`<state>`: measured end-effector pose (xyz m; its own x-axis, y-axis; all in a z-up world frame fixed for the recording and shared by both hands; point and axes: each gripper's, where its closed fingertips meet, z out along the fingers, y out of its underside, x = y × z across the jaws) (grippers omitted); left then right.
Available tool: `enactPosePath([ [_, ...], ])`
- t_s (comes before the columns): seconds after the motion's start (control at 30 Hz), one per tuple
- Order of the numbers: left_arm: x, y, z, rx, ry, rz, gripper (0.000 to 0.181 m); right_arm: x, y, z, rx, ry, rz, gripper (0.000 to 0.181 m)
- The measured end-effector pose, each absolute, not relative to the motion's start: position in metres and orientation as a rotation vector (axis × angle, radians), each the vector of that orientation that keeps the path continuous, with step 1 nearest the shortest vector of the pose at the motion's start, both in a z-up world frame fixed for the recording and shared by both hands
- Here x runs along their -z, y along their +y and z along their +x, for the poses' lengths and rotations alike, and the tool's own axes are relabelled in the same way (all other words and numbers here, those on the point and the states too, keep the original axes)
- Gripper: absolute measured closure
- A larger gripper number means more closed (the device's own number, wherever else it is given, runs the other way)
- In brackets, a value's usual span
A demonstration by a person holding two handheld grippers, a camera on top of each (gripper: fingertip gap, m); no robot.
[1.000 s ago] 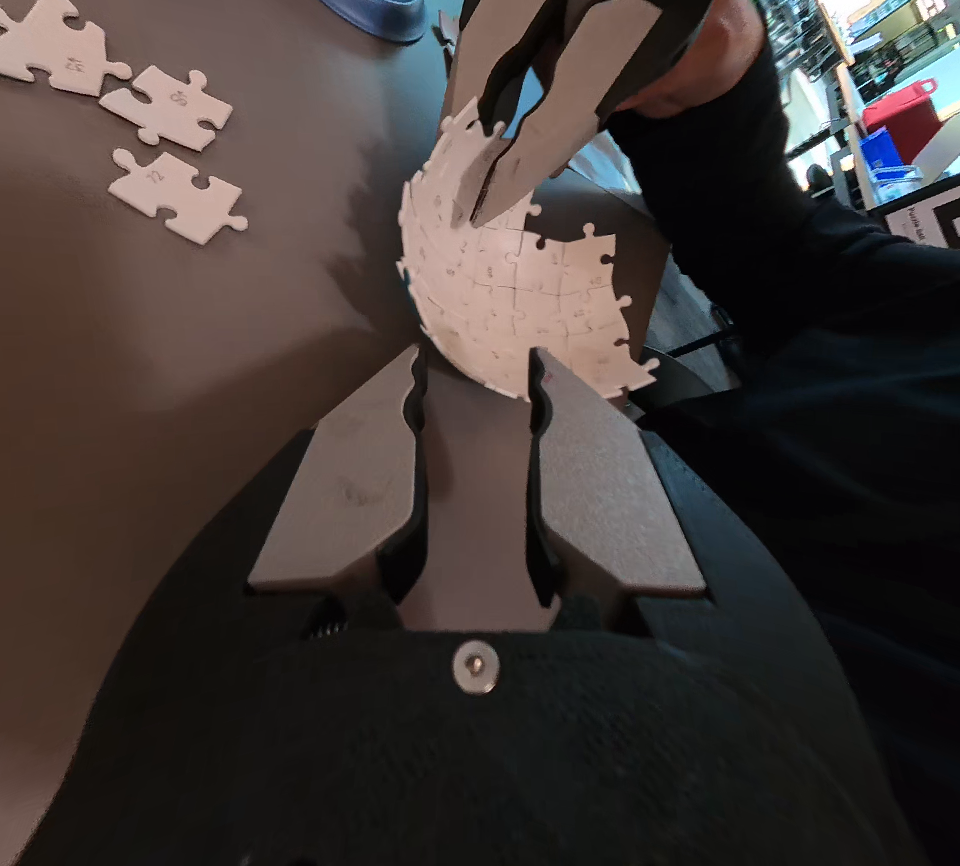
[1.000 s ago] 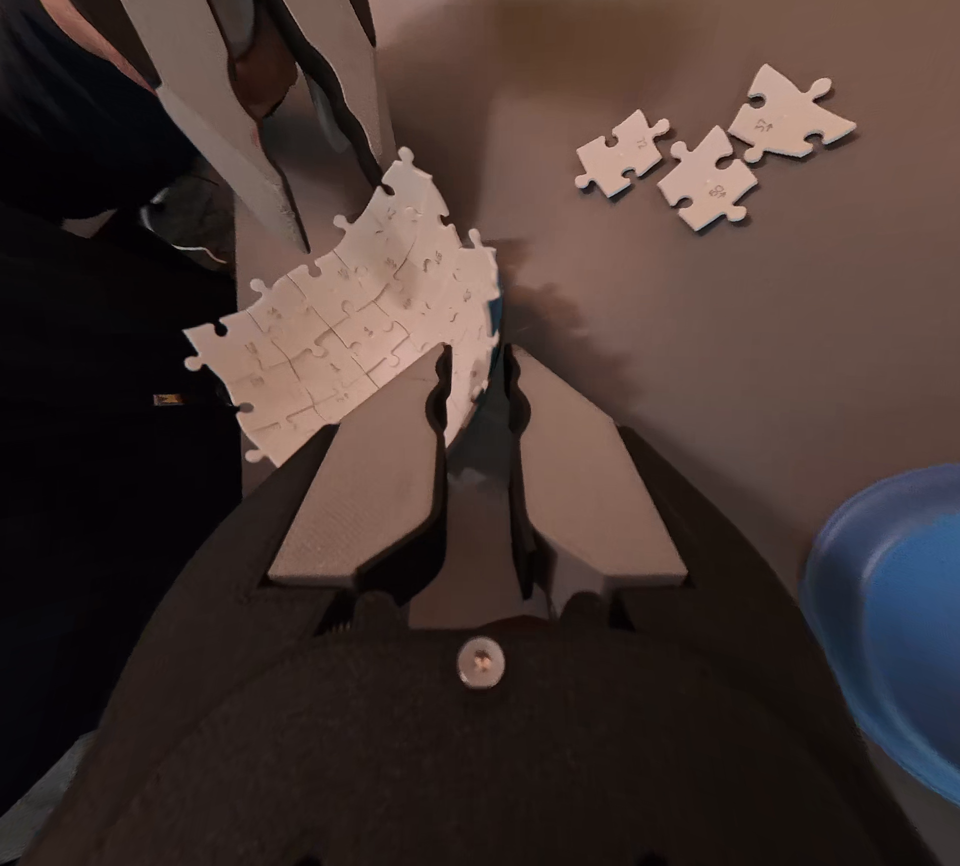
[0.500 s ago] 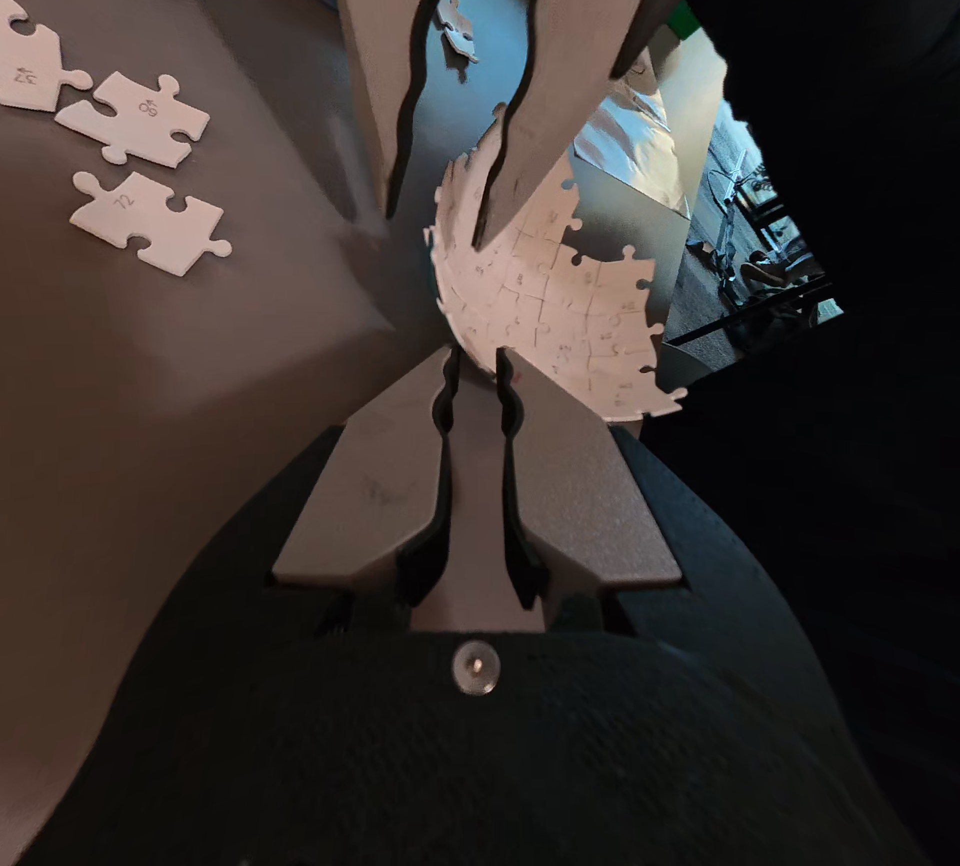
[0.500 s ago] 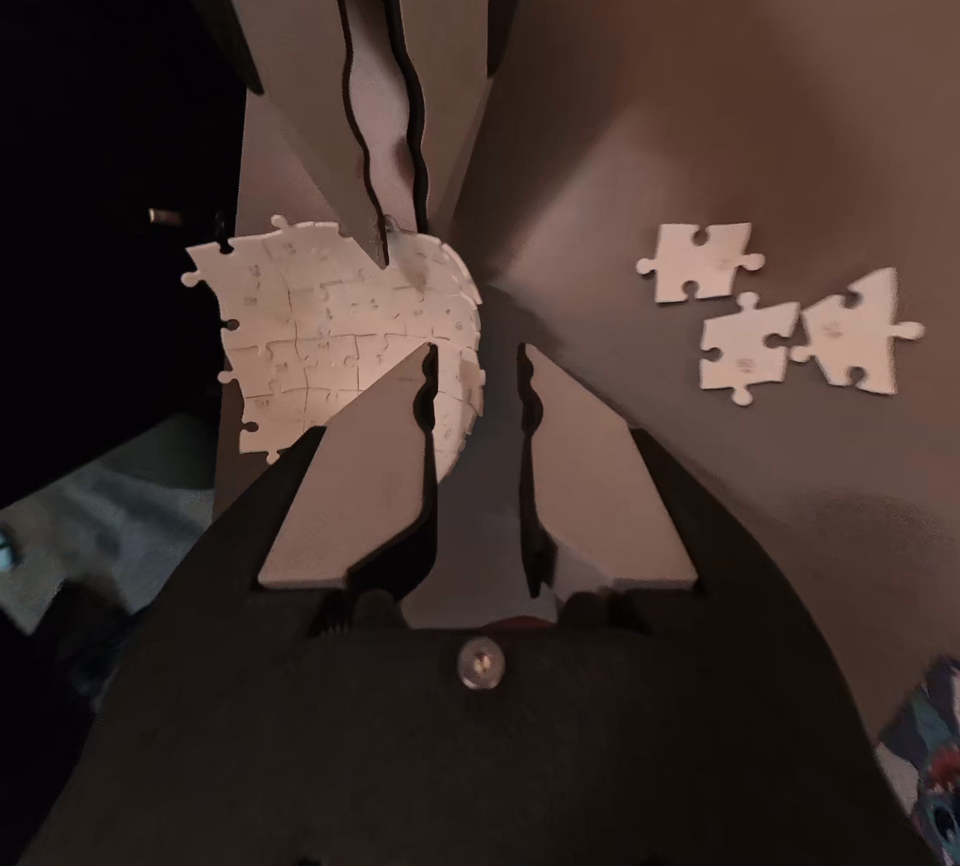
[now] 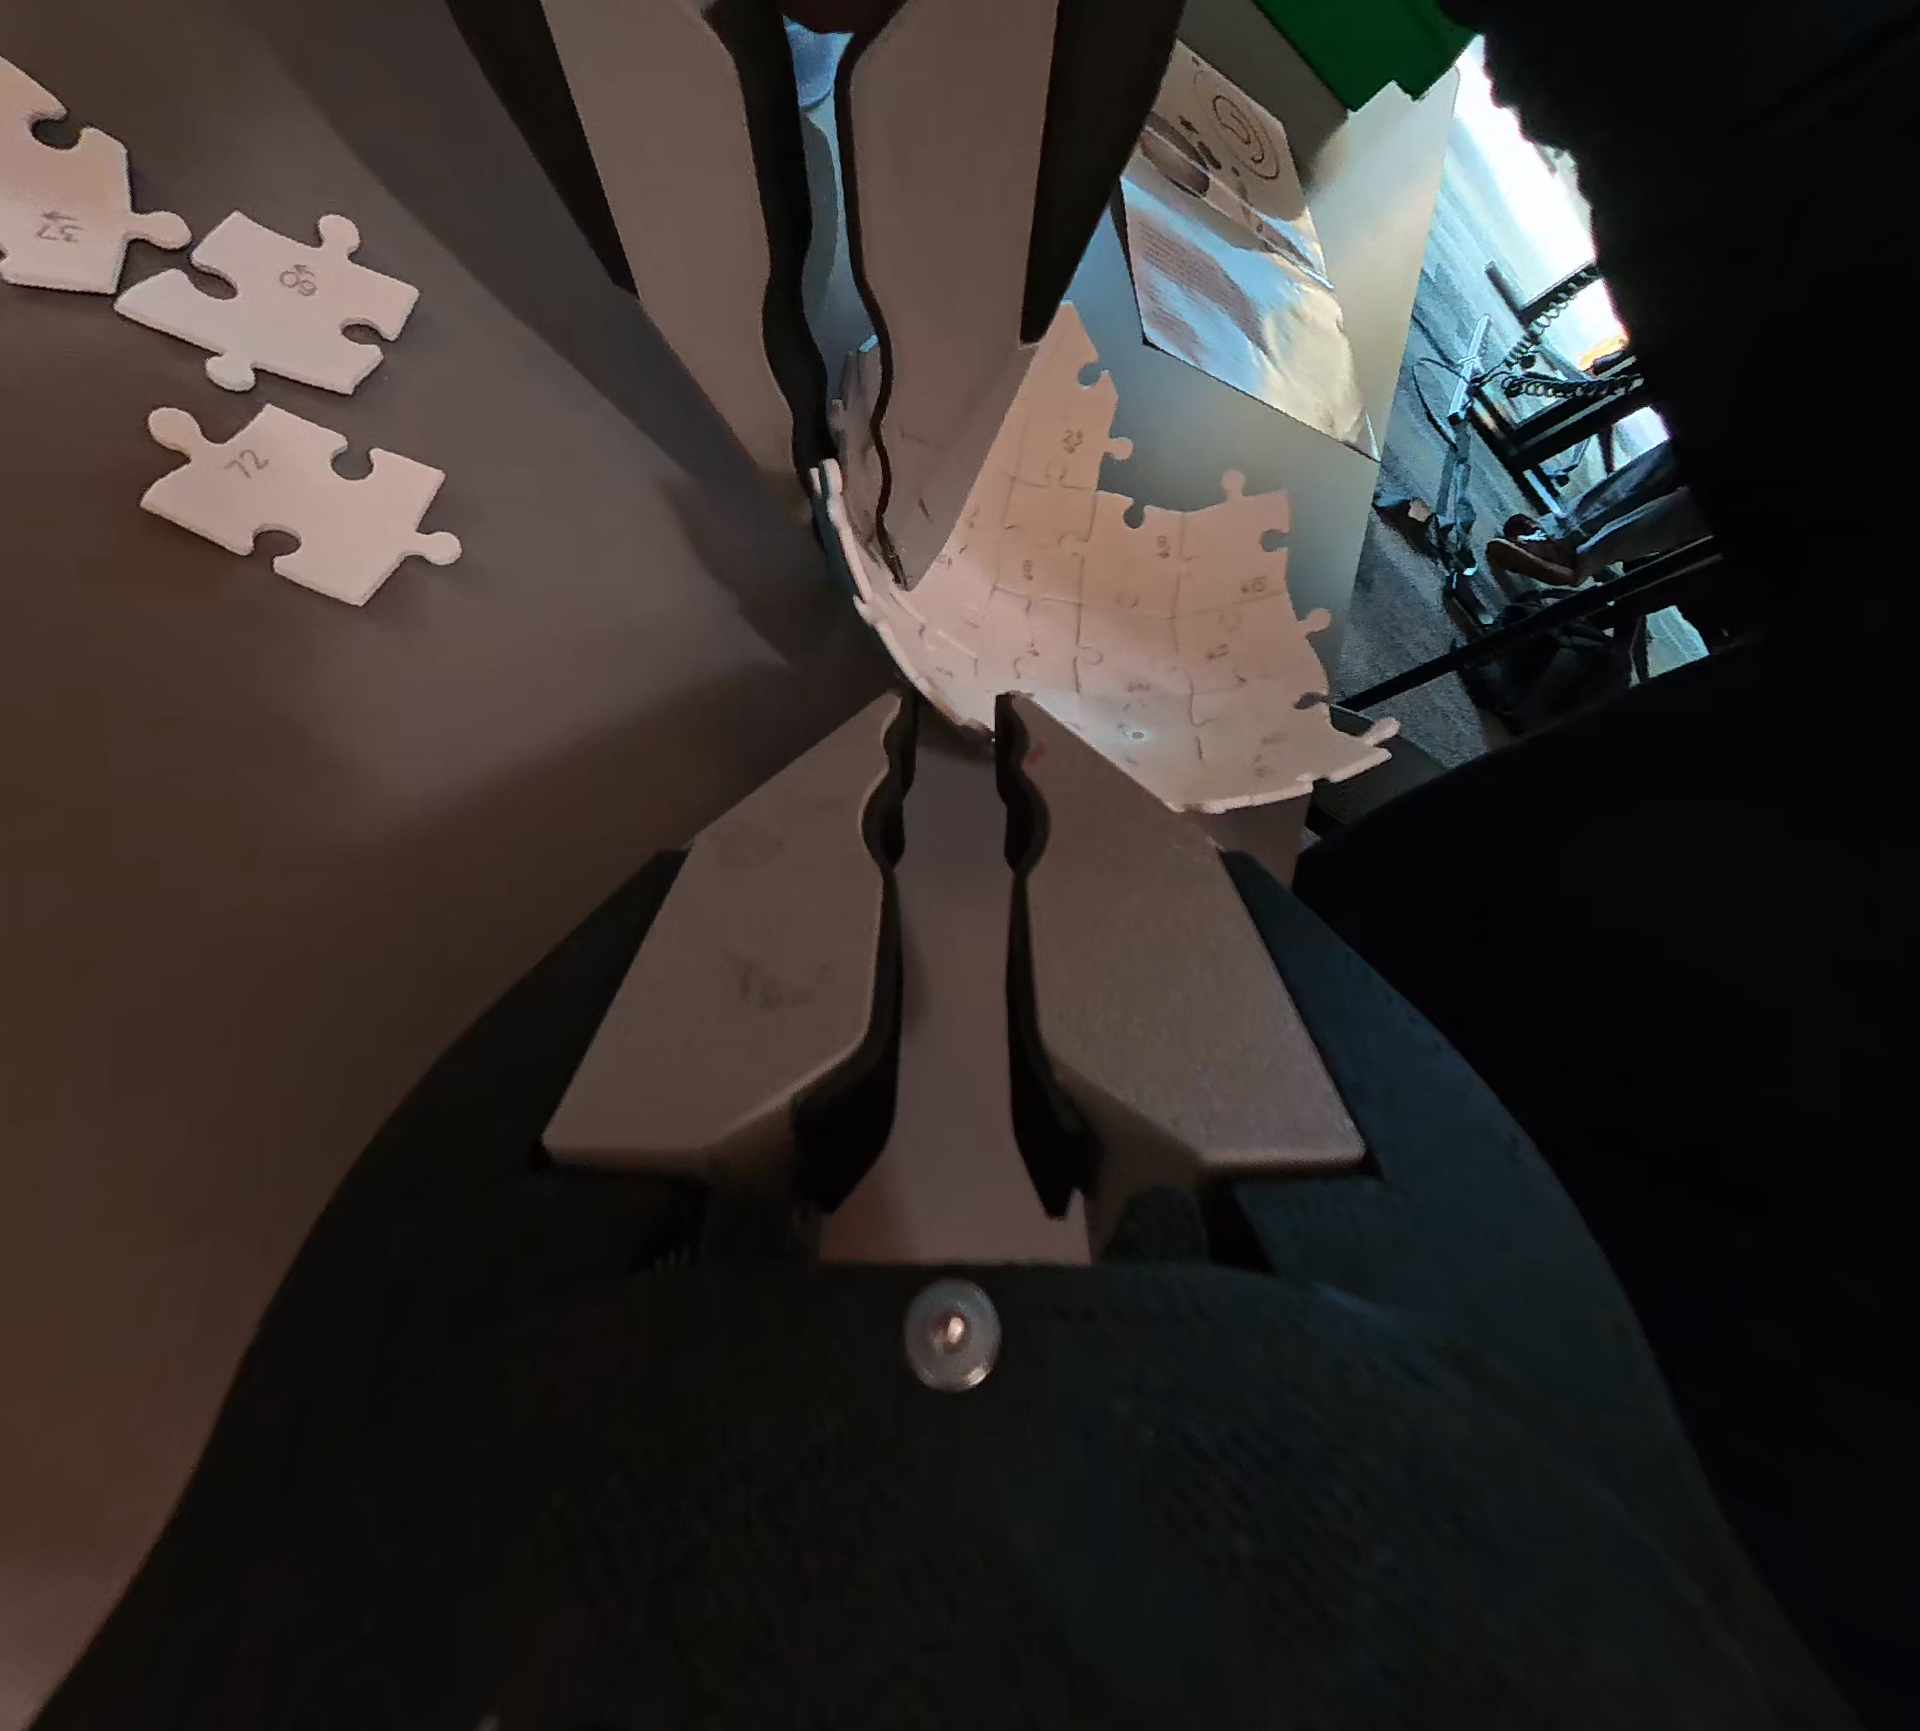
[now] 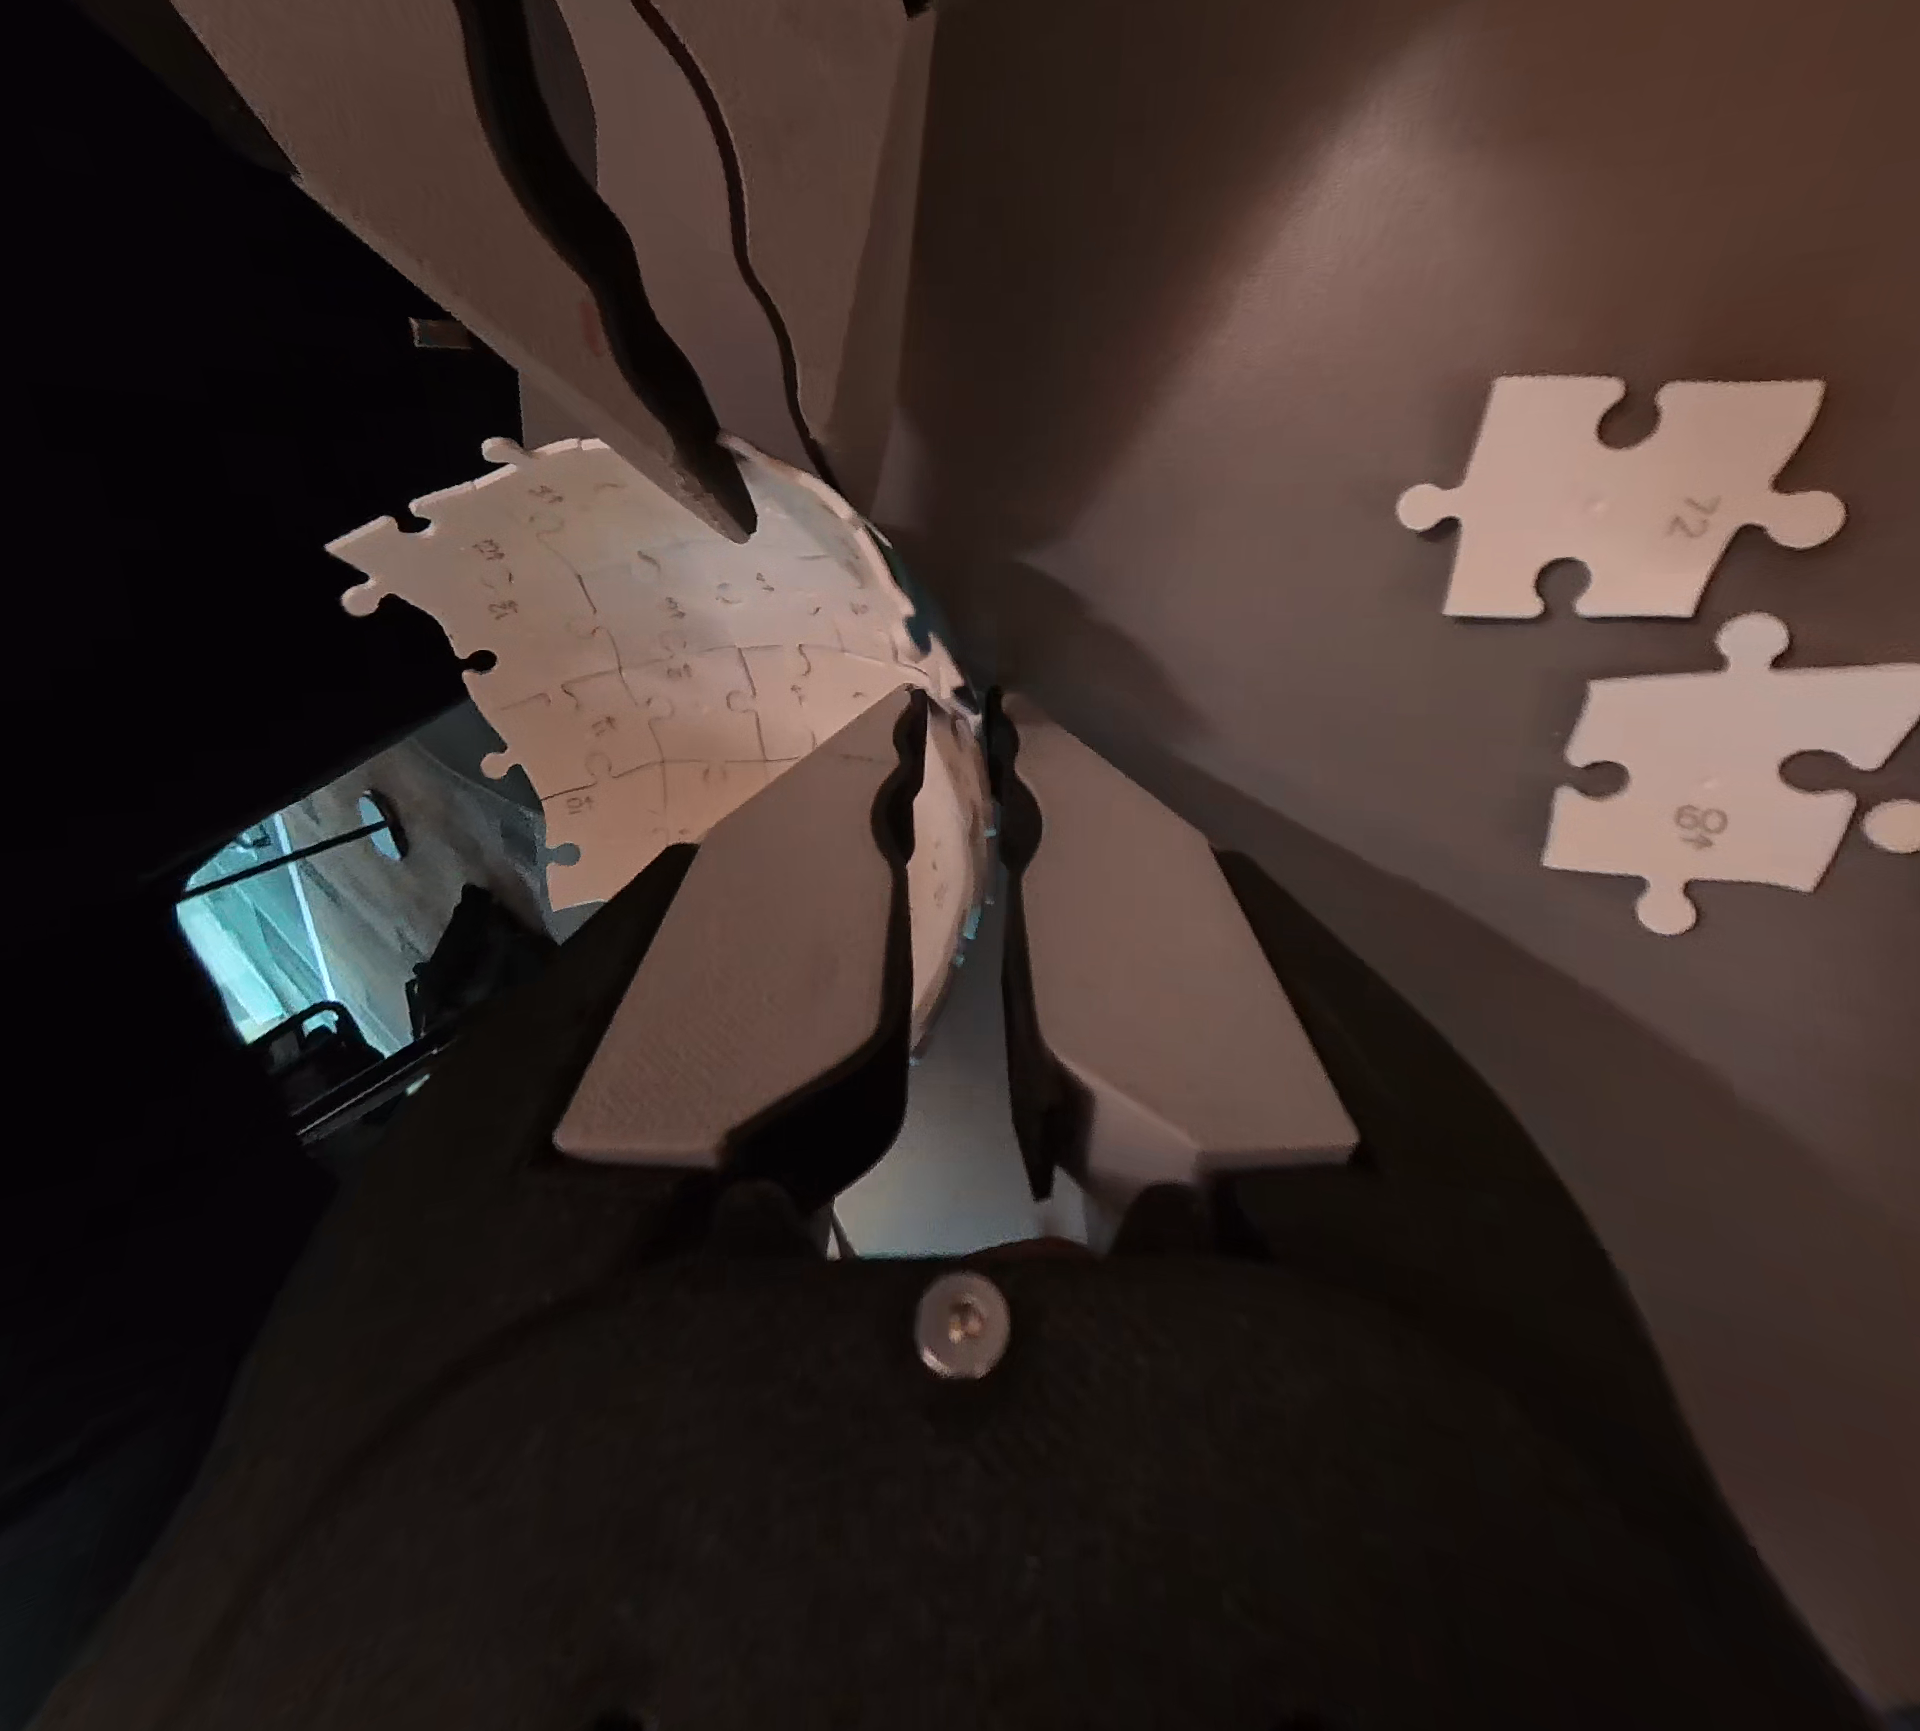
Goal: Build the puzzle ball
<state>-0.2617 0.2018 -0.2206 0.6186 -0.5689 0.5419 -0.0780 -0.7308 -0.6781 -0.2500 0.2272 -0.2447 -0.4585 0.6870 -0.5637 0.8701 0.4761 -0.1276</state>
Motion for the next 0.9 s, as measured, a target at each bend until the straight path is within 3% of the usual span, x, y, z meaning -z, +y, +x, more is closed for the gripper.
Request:
enactPosePath([
  [0.3, 0.2187, 0.2023, -0.2674, 1.023, 0.494, -2.215, 0.169, 0.2387, 0.2275, -0.253, 0.523, 2.261, 1.287, 0.181],
  [0.9, 0.2125, 0.2001, -0.2664, 1.071, 0.522, -2.174, 0.164, 0.2397, 0.2248, -0.2562, 0.552, 2.148, 1.358, 0.179],
])
